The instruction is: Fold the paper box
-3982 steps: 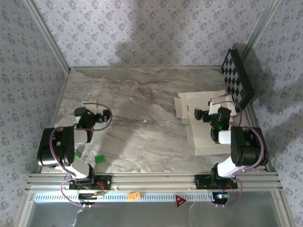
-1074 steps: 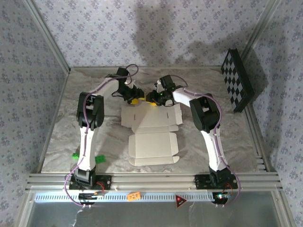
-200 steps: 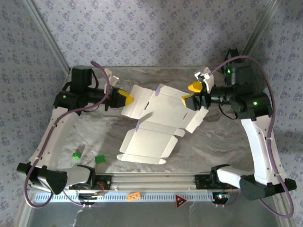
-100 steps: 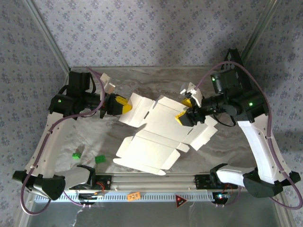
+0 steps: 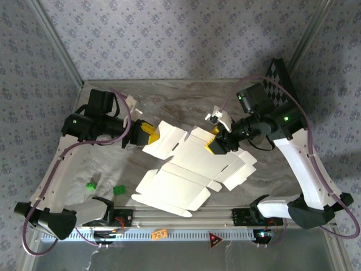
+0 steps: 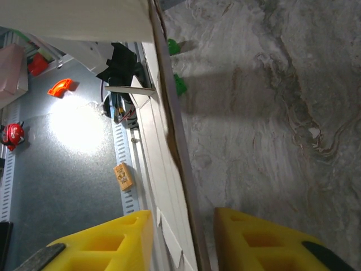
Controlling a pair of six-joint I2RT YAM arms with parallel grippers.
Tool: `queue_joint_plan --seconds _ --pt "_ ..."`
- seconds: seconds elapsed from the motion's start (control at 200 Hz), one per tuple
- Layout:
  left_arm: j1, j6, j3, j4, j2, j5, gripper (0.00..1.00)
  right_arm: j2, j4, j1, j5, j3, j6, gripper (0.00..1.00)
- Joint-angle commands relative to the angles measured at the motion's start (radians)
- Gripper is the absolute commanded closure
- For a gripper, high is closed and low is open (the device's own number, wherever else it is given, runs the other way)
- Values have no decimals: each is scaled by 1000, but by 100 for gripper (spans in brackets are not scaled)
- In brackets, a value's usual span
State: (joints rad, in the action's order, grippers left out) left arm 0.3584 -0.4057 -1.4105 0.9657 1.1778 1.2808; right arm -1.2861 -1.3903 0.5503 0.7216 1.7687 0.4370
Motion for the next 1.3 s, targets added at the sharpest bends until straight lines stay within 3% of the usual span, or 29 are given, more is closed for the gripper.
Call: queue_joint_plan --seconds 0.0,0.2,0.38,0.47,0.545,0.68,0.79,0.885,1.004,1.209,1.294 --pt "9 -51 0 38 -19 7 91 -17 -65 14 6 40 10 70" --pt "9 -57 2 33 -35 4 91 -28 -70 30 10 46 15 86" --pt "8 -15 5 -3 -40 -18 90 -27 -79 33 6 45 22 93" --pt "7 25 10 -46 -57 -57 78 -22 -63 30 -13 43 3 98" --pt "8 95 35 -132 -90 -119 56 -11 -22 15 -24 26 -37 100" --pt "8 286 100 -361 -182 -355 34 21 172 -39 11 -66 -196 100" --pt "8 411 158 -507 -244 -561 28 49 414 -73 29 -200 -385 100" --pt "7 481 197 -570 -271 -675 27 69 674 -106 3 -346 -598 100" --pt "8 582 256 -640 -261 -729 26 56 956 -159 -24 -511 -836 100" --pt "8 733 375 -736 -203 -775 28 -16 1240 -198 -56 -719 -1135 100" --pt "8 775 426 -756 -164 -793 28 -59 1342 -227 -2 -780 -1201 100"
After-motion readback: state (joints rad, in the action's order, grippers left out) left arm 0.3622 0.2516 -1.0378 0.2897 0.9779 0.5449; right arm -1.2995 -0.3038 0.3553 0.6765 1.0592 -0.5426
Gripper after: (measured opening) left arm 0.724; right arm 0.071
